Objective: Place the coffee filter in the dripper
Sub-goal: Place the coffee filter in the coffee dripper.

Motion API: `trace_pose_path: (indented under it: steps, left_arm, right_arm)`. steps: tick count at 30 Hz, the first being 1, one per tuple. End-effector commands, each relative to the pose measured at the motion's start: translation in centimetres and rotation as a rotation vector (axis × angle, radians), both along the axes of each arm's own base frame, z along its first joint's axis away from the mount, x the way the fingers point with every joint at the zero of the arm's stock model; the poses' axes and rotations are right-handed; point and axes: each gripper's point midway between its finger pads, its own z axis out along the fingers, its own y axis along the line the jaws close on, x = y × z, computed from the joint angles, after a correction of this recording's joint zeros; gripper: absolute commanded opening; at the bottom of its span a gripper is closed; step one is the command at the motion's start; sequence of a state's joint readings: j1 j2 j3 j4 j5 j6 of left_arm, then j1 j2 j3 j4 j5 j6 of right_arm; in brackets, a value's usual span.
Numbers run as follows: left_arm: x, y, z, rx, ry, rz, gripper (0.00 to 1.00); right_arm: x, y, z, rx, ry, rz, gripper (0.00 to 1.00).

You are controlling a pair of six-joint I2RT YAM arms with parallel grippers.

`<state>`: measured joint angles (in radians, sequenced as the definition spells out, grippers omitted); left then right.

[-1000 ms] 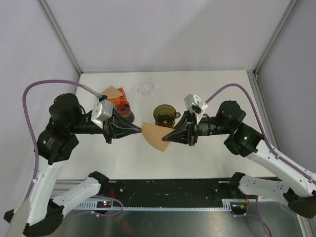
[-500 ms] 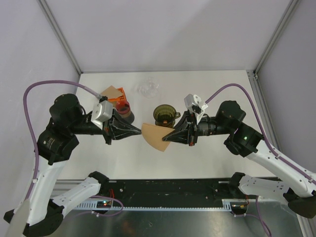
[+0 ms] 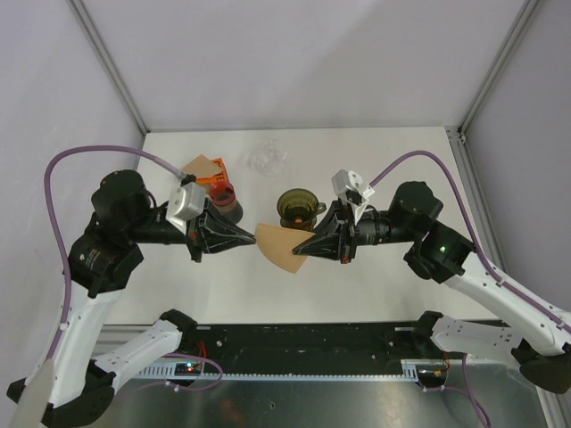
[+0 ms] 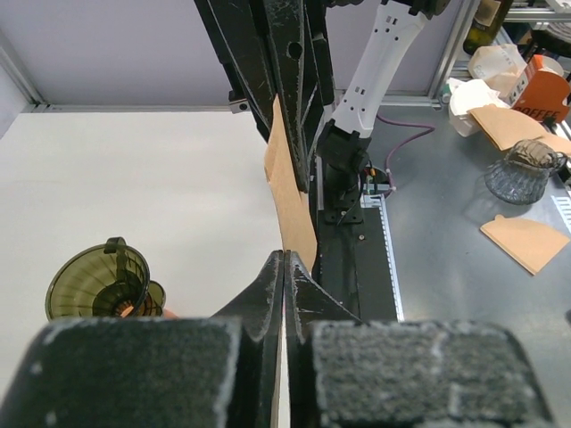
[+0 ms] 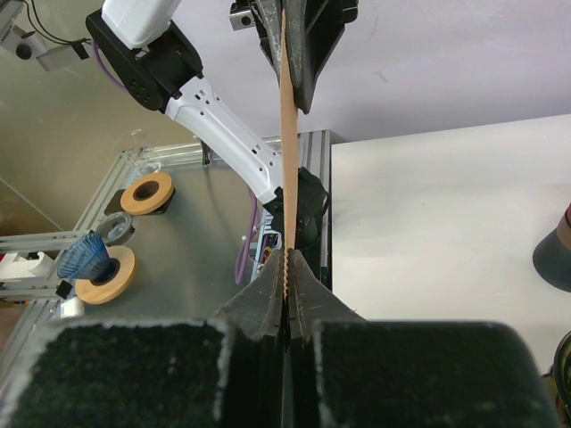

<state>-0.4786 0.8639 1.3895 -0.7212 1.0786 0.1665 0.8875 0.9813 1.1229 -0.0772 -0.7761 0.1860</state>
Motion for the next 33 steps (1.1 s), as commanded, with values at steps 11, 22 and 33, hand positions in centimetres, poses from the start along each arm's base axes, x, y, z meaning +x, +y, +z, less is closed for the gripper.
trace_pose_path:
  steps: [11, 22, 33]
  left_arm:
    - [1.1, 0.1, 0.6, 0.004, -0.001, 0.076, 0.00]
    - [0.6, 0.1, 0.6, 0.001, 0.001, 0.054, 0.00]
    - [0.3, 0.5, 1.0, -0.009, -0.034, 0.074, 0.01]
  right_arm:
    - [0.0, 0.0, 2.0, 0.049, -0.028, -0.001, 0.00]
    - [-0.2, 0.1, 2.3, 0.058, -0.006, 0.016, 0.00]
    - [0.0, -0.7, 2.2, 0.049, -0.013, -0.019, 0.00]
